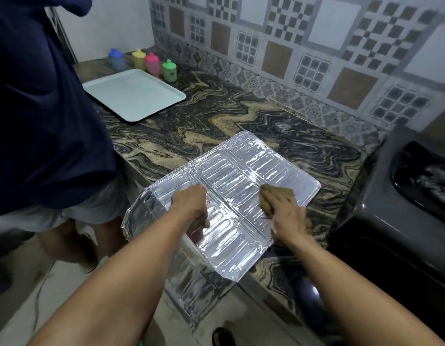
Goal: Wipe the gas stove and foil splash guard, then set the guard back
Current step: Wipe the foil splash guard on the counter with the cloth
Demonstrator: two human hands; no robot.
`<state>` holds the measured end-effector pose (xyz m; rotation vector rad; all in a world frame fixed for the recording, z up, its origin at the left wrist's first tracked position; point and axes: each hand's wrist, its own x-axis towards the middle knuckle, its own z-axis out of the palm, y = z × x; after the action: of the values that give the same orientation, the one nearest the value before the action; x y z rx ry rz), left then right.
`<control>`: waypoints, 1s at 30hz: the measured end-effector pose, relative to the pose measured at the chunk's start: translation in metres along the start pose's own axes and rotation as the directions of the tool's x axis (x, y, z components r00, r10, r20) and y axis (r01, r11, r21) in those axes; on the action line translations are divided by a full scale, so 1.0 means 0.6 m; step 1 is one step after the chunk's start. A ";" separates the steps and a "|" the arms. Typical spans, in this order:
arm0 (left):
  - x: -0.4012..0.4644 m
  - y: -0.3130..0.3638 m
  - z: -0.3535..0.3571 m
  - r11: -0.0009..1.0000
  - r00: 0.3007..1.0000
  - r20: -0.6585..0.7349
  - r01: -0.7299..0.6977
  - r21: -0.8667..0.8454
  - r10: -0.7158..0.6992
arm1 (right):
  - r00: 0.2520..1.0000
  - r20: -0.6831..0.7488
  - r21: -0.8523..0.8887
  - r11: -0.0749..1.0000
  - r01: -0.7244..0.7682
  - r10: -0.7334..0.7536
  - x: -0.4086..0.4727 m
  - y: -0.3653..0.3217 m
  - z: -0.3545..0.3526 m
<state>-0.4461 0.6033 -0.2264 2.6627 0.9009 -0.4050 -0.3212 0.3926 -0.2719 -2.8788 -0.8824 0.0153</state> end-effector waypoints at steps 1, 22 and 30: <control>0.001 0.000 0.004 1.000 1.000 -0.002 0.003 -0.007 -0.003 | 0.996 0.010 0.015 0.996 -0.093 0.093 -0.001 0.018 -0.004; 0.024 -0.071 0.021 0.987 0.981 0.111 0.160 0.012 -0.160 | 0.788 0.230 0.028 0.814 0.581 -0.571 0.059 -0.207 0.025; 0.023 -0.073 0.011 0.987 0.987 0.049 0.151 0.064 -0.154 | 0.965 0.129 0.002 0.973 0.229 -0.227 0.088 -0.082 0.020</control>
<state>-0.4642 0.6415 -0.2459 2.6310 1.0962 -0.5447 -0.3055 0.4640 -0.2762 -2.7942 -1.2369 0.1742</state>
